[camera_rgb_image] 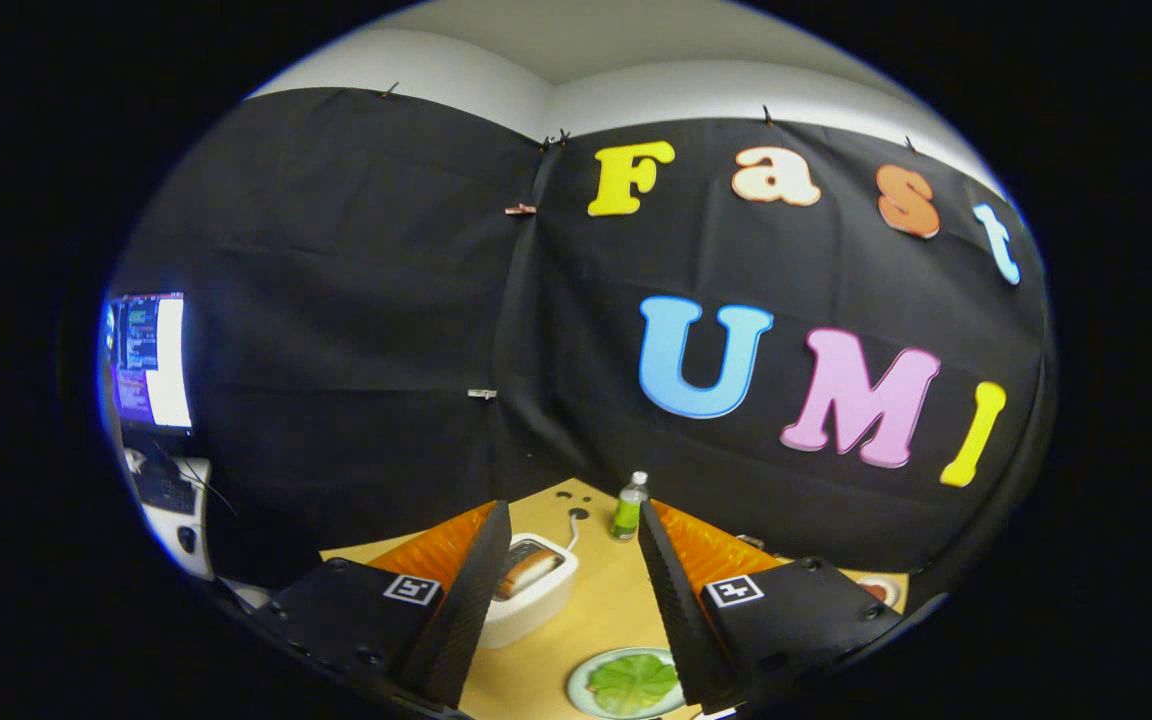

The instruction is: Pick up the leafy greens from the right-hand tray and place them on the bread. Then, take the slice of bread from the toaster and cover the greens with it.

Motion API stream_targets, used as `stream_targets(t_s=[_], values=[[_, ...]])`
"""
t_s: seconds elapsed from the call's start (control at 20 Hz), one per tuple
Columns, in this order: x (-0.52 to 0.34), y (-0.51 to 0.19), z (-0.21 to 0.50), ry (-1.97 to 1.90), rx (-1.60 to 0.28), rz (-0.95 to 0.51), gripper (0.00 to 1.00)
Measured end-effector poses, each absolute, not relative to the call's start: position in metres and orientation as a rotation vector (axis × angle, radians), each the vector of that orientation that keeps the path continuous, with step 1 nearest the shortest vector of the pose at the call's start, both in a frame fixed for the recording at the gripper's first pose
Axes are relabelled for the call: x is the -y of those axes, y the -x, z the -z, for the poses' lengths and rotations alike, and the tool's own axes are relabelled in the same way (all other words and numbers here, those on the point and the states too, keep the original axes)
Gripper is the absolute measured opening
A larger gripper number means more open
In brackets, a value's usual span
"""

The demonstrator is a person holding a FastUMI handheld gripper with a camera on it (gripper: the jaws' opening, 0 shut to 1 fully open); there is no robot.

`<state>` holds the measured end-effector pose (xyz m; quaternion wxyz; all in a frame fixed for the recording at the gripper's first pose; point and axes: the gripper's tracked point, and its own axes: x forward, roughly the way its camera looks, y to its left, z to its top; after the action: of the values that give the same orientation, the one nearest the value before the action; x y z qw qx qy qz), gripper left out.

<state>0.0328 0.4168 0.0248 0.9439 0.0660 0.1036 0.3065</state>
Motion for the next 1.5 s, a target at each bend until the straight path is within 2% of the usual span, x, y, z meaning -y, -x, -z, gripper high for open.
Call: stream_targets(t_s=[0.25, 0.65, 0.9, 1.05, 1.15, 1.25, 1.3, 1.5], values=[[-0.488, -0.070, 0.038, -0.191, -0.412, -0.638, 0.81], [-0.544, -0.110, 0.162, -0.091, -0.676, -0.517, 0.81], [-0.556, -0.129, 0.203, -0.136, -0.787, -0.447, 0.81], [-0.556, -0.132, 0.217, -0.135, -0.814, -0.423, 0.67], [-0.563, -0.129, 0.225, -0.162, -0.850, -0.437, 0.46], [-0.566, -0.127, 0.223, -0.231, -0.882, -0.416, 0.20], [-0.566, -0.126, 0.221, -0.248, -0.896, -0.408, 0.14], [-0.560, -0.130, 0.191, -0.299, -0.811, -0.414, 0.09]])
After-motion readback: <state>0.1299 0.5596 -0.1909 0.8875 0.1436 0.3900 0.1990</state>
